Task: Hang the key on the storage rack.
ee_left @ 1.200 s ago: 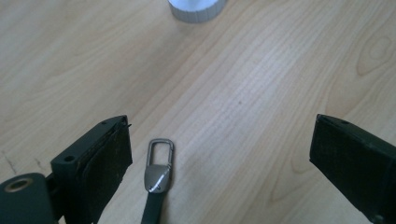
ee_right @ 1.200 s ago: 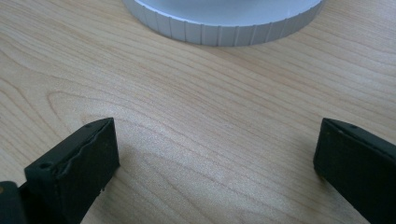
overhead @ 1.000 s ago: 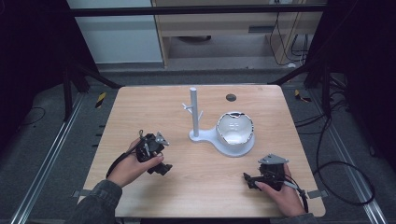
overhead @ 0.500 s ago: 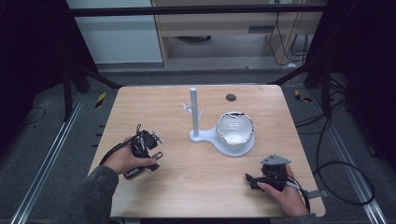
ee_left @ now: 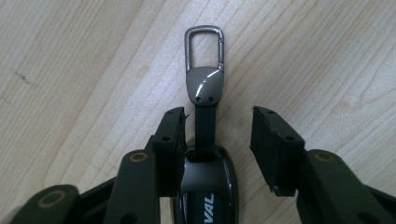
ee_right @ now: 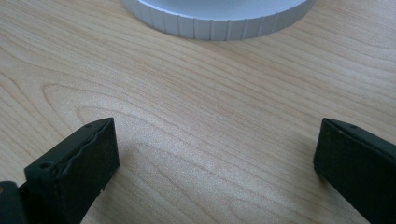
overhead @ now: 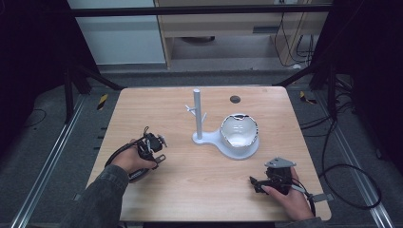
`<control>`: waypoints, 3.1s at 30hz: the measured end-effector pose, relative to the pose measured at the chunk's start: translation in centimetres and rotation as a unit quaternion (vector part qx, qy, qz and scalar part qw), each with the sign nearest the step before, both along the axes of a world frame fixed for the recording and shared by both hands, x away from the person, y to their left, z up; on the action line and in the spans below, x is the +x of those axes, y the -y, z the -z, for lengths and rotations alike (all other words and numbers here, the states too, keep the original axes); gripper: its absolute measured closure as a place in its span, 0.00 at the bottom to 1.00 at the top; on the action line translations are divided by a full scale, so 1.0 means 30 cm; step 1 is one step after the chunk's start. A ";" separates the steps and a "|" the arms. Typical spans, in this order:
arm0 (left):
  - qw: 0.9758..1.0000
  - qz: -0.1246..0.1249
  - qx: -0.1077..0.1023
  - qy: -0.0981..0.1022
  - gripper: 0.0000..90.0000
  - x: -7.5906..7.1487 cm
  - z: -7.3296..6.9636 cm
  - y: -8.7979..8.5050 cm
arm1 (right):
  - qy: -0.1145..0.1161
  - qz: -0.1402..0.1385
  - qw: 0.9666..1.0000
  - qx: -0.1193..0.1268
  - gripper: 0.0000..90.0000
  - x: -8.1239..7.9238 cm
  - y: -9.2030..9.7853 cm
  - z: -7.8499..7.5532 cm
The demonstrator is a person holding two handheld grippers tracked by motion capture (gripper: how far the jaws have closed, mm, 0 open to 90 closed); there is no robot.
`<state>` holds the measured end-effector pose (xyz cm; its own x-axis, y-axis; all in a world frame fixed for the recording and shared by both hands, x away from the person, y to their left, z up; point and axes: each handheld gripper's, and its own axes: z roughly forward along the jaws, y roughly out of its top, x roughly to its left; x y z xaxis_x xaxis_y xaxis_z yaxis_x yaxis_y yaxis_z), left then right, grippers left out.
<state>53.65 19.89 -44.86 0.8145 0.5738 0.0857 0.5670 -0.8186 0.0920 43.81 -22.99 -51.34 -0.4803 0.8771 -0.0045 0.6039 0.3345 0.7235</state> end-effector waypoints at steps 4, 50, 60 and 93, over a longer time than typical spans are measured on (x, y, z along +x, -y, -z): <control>1.000 -0.004 -0.002 0.000 0.65 0.006 0.001 -0.004 | 0.000 0.000 1.000 0.000 0.00 0.000 0.000 0.000; 0.997 -0.015 -0.072 0.040 0.89 -0.053 -0.037 -0.097 | 0.000 0.001 1.000 0.001 0.00 0.000 -0.001 0.000; 0.991 -0.018 -0.103 0.084 0.89 -0.119 -0.085 -0.141 | -0.001 0.001 1.000 0.000 0.00 0.000 0.000 0.000; 0.953 -0.057 -0.219 0.200 0.90 -0.265 -0.211 -0.218 | -0.001 0.001 1.000 0.001 0.00 0.000 -0.001 0.000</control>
<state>45.71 26.43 -38.53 0.6969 0.7091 0.1072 0.4982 -0.5862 0.6389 43.79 -22.97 -51.35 -0.4783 0.8782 -0.0026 0.6056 0.3320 0.7232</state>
